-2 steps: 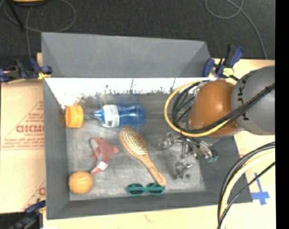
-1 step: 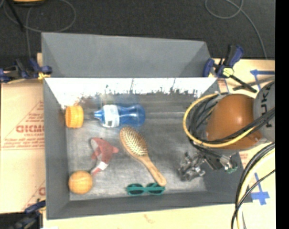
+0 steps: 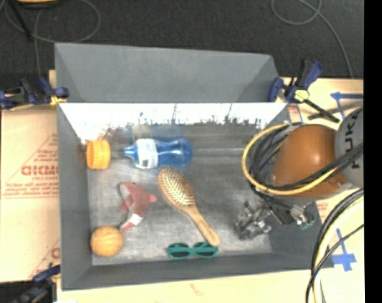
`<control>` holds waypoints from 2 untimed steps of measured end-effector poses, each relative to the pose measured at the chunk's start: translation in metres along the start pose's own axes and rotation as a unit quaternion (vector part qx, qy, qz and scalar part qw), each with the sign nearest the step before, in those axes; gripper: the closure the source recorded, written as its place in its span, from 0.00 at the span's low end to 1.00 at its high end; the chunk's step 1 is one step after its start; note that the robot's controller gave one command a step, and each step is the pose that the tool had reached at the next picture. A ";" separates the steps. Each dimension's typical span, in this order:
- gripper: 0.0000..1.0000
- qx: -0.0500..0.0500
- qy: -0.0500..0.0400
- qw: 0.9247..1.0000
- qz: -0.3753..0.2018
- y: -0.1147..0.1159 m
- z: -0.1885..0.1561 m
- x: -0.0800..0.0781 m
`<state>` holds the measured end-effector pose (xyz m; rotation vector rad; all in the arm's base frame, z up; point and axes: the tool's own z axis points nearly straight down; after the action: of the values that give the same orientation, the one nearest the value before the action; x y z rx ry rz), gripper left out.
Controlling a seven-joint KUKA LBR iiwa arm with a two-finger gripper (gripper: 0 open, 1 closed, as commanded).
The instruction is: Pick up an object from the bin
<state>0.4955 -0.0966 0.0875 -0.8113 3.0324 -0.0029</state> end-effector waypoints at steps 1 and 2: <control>1.00 0.002 -0.001 0.997 -0.072 0.013 0.005 -0.017; 0.00 0.000 -0.002 1.000 -0.021 0.013 0.016 -0.083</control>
Offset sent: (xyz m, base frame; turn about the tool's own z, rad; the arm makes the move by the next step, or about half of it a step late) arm 0.0625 0.0531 -0.0175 -0.0437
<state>0.5606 -0.0436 0.0716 -0.8746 3.0109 -0.0008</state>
